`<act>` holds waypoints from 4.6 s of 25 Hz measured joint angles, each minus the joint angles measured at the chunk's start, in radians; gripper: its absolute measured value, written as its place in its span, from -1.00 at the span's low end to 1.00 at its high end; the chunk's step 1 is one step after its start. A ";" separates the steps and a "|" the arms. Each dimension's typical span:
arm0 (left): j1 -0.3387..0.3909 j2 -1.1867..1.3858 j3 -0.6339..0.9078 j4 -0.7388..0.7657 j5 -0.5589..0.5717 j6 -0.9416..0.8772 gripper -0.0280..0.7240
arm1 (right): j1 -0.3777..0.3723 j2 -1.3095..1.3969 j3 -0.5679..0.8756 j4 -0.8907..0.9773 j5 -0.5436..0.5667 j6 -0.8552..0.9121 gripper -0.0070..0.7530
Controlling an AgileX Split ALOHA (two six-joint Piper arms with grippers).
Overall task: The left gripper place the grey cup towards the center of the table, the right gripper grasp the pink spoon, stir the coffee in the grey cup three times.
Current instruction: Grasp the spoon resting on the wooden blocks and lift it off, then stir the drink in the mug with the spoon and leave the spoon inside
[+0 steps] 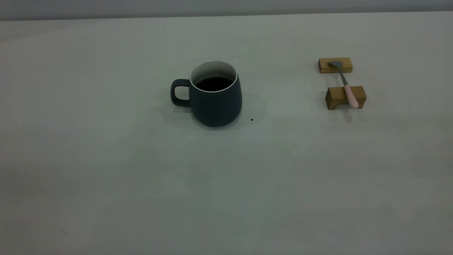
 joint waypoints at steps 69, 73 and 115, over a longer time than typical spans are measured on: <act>0.000 0.000 0.000 0.000 0.000 -0.001 0.38 | 0.192 2.313 -0.822 0.099 -0.699 -0.155 0.82; 0.000 0.000 0.000 0.000 0.000 -0.001 0.38 | 0.192 2.329 -0.822 0.097 -0.719 -0.155 0.64; 0.000 0.000 0.000 0.000 0.000 -0.001 0.38 | 0.413 2.088 -0.900 1.641 -0.328 0.373 -0.63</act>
